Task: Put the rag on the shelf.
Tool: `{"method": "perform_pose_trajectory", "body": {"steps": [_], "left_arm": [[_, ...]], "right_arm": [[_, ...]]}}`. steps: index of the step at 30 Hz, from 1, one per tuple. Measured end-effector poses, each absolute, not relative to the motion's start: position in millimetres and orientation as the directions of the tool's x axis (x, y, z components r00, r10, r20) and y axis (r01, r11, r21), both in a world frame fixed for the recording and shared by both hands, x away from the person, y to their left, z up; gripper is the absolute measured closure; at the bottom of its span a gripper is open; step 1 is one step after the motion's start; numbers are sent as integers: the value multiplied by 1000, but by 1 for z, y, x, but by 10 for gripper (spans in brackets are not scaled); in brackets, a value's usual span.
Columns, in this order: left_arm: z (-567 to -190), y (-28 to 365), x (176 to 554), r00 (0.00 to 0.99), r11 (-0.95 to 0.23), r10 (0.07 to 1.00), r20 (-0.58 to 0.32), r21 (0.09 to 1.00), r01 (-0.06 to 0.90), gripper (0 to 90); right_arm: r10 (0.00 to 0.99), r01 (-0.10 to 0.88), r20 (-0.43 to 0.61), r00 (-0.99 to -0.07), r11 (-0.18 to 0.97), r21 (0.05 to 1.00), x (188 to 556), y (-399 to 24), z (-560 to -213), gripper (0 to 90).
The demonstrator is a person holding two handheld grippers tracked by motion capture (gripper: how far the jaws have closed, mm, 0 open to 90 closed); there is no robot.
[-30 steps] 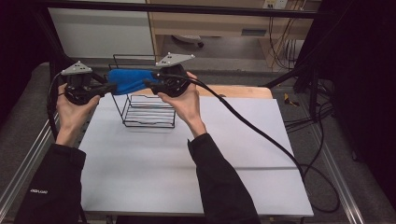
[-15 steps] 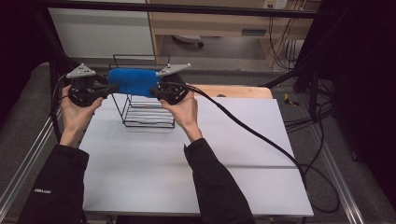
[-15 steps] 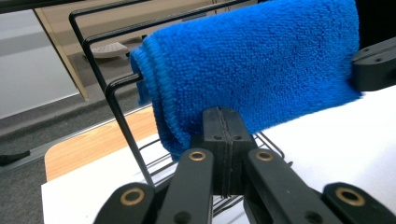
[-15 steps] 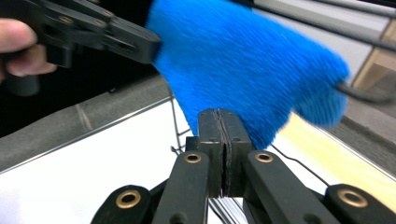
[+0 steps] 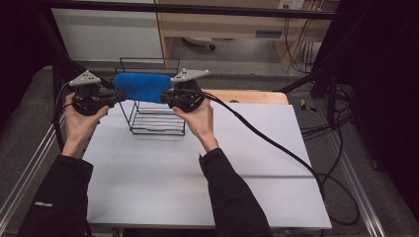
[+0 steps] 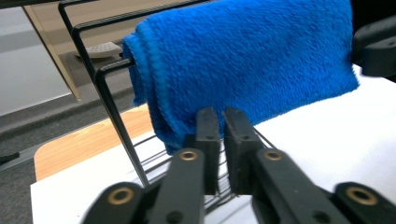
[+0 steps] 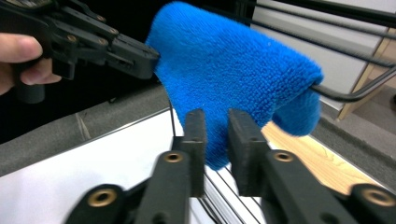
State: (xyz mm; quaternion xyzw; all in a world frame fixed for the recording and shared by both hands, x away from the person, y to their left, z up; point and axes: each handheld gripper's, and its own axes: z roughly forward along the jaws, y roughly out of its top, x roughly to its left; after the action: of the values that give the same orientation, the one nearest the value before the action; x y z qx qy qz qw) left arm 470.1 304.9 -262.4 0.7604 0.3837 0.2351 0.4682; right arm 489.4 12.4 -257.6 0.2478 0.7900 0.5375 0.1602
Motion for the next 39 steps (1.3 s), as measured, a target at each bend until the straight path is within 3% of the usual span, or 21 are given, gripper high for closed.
{"method": "perform_pose_trajectory", "body": {"steps": [11,21,29,39], "left_arm": [[-272,307,450,603,-305,798,0,862,404,552],[-294,304,438,595,-322,803,-5,837,442,332],[-319,298,427,606,-323,795,-24,829,456,212],[-351,290,415,611,-313,790,-51,823,474,92]], "right_arm": [[596,250,41,-802,272,929,471,-31,-247,424],[634,313,85,-768,256,915,460,-87,-262,174],[675,363,115,-729,238,901,452,-136,-286,80],[693,408,151,-705,222,886,435,-183,-327,38]]}}
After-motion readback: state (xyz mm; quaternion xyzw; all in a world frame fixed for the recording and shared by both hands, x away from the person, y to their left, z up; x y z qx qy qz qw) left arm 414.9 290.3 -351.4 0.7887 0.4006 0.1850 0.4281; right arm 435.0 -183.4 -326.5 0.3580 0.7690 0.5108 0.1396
